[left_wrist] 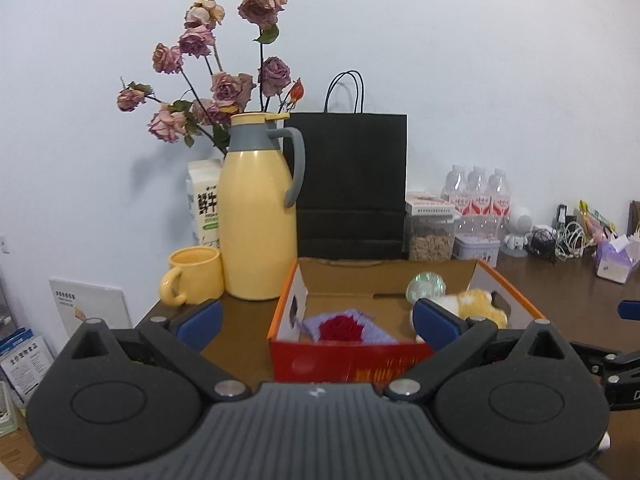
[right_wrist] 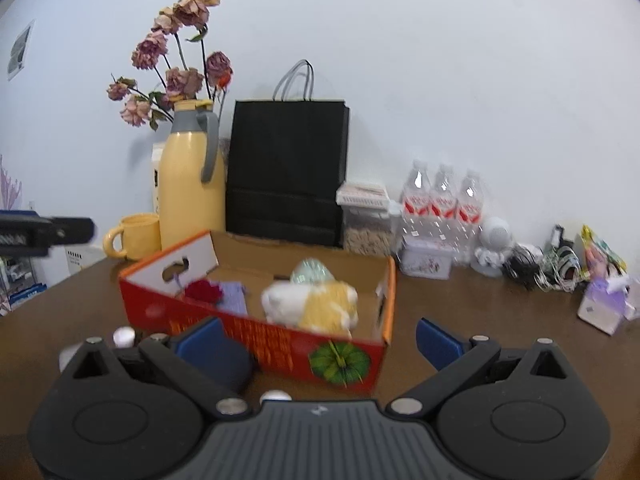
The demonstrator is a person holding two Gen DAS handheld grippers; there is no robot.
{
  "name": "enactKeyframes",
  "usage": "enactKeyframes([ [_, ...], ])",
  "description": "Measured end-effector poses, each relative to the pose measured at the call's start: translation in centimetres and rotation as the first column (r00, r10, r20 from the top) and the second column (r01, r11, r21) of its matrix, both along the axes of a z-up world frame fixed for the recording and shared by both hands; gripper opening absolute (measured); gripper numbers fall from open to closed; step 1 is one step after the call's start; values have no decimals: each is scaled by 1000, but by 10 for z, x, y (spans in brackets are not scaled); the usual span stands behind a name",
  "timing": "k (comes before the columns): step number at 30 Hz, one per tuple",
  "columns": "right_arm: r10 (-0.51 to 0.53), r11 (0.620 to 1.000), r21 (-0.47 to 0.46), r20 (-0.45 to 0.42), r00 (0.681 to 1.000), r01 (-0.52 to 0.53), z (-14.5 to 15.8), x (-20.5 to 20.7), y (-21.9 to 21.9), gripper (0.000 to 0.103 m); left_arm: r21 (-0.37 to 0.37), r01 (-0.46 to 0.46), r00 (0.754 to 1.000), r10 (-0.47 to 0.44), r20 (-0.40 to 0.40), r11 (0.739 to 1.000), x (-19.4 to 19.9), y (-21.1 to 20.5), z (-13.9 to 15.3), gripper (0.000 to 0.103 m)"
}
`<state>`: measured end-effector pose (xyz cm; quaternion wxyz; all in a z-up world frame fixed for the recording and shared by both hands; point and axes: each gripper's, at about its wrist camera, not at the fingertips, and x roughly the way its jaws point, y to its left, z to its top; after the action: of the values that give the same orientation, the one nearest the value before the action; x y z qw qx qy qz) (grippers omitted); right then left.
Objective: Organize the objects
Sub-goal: 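Move both tools back over the table toward the white disc and plastic box, then grasp the white round disc with the right tool while the left tool grasps the translucent plastic box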
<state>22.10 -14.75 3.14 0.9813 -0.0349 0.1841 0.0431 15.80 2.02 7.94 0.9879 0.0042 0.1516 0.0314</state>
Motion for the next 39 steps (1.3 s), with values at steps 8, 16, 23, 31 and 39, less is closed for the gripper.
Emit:
enactKeyframes([
  [8, -51, 999, -18, -86, 995, 49, -33, -37, -27, 103, 8, -8, 998, 9, -59, 1000, -33, 7, -23, 103],
  [16, -65, 998, -34, -182, 981, 60, -70, -64, -42, 103, -6, 7, 993, -8, -114, 1000, -64, 15, -54, 103],
  [23, -32, 999, -32, -171, 985, 26, -75, -73, -37, 94, -16, 1, 993, -3, -116, 1000, -73, 19, -56, 103],
  [31, 74, 996, -31, -183, 980, -81, -76, -54, -17, 56, -15, 8, 993, -10, -117, 1000, -72, 16, -56, 103],
  [39, 94, 994, -41, -230, 969, -106, -85, -35, -11, 43, -18, 6, 993, -8, -122, 1000, -71, 17, -60, 103],
])
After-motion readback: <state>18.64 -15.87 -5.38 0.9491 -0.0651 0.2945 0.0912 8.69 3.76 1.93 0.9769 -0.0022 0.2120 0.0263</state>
